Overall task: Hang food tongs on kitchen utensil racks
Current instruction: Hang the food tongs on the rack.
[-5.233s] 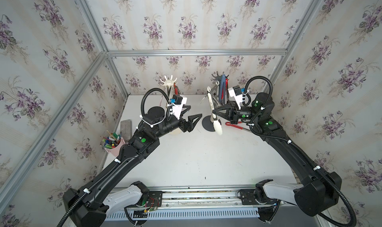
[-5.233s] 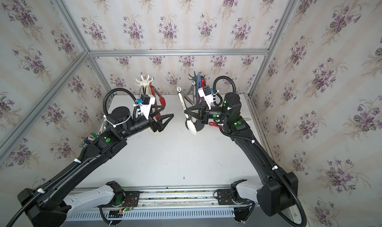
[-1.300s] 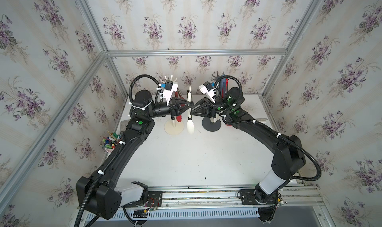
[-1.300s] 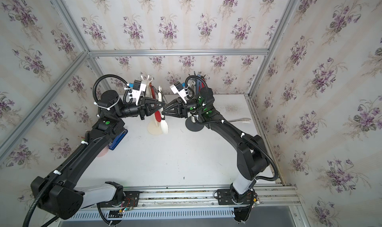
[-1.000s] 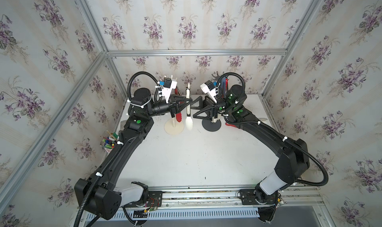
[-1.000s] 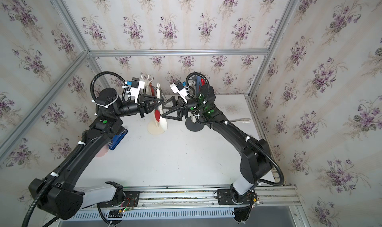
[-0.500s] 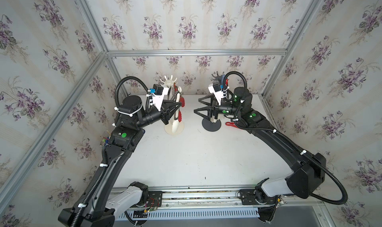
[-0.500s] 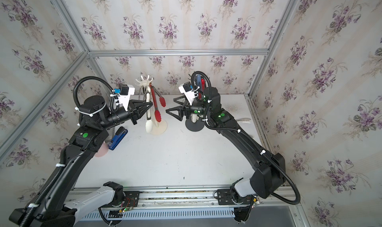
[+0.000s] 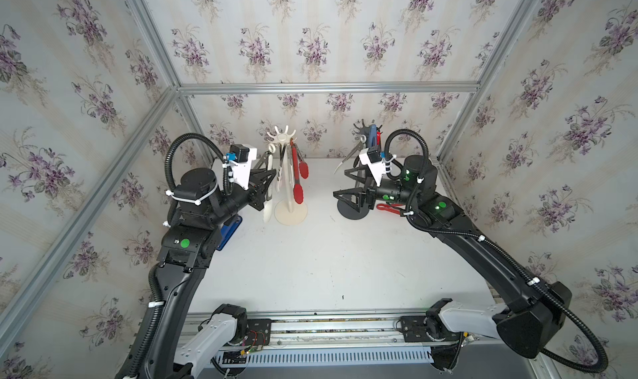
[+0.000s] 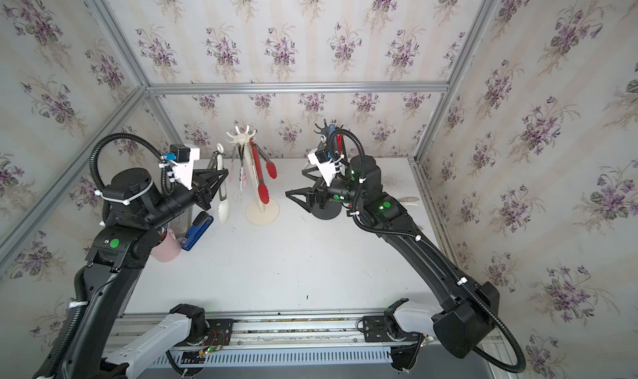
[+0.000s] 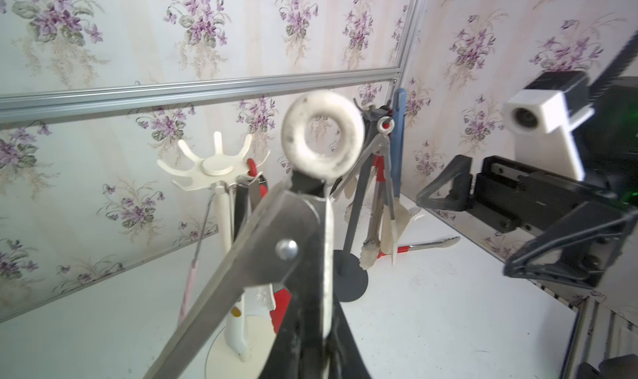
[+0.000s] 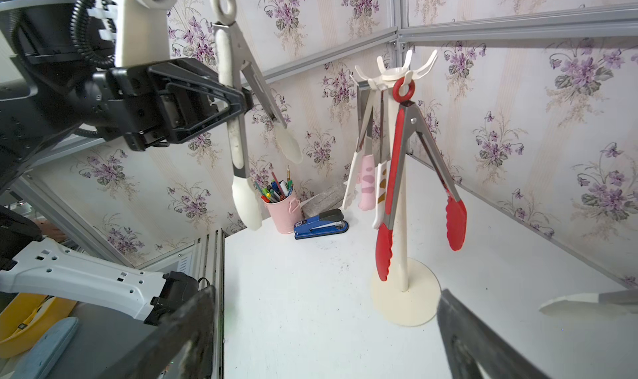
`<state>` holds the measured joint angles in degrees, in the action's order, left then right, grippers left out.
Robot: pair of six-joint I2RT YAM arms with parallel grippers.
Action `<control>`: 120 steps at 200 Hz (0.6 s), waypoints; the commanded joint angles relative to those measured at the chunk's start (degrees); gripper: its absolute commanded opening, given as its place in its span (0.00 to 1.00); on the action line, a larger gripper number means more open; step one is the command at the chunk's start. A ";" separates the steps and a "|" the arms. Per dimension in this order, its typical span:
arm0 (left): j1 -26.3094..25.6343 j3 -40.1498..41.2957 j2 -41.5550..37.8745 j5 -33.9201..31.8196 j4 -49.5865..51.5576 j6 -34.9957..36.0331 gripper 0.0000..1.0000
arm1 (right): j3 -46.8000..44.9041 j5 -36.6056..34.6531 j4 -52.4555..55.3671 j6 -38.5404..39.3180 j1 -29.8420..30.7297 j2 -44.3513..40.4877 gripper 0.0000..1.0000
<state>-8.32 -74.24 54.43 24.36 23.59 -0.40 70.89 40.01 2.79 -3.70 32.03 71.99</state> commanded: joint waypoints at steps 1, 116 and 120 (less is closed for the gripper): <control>2.26 -0.26 0.47 3.06 0.91 2.85 0.00 | -0.23 -0.15 1.31 2.60 -0.04 -1.29 1.00; 14.55 -3.97 11.28 22.44 1.72 5.18 0.01 | -0.33 -0.48 7.99 7.22 -3.01 -5.01 1.00; 14.86 -4.06 11.54 22.56 1.72 5.17 0.01 | -0.32 -0.38 8.11 7.22 -3.07 -5.06 1.00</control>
<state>4.78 -77.43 64.51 42.81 26.41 3.92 69.97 39.53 9.39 1.26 29.67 67.33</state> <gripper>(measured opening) 0.124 0.998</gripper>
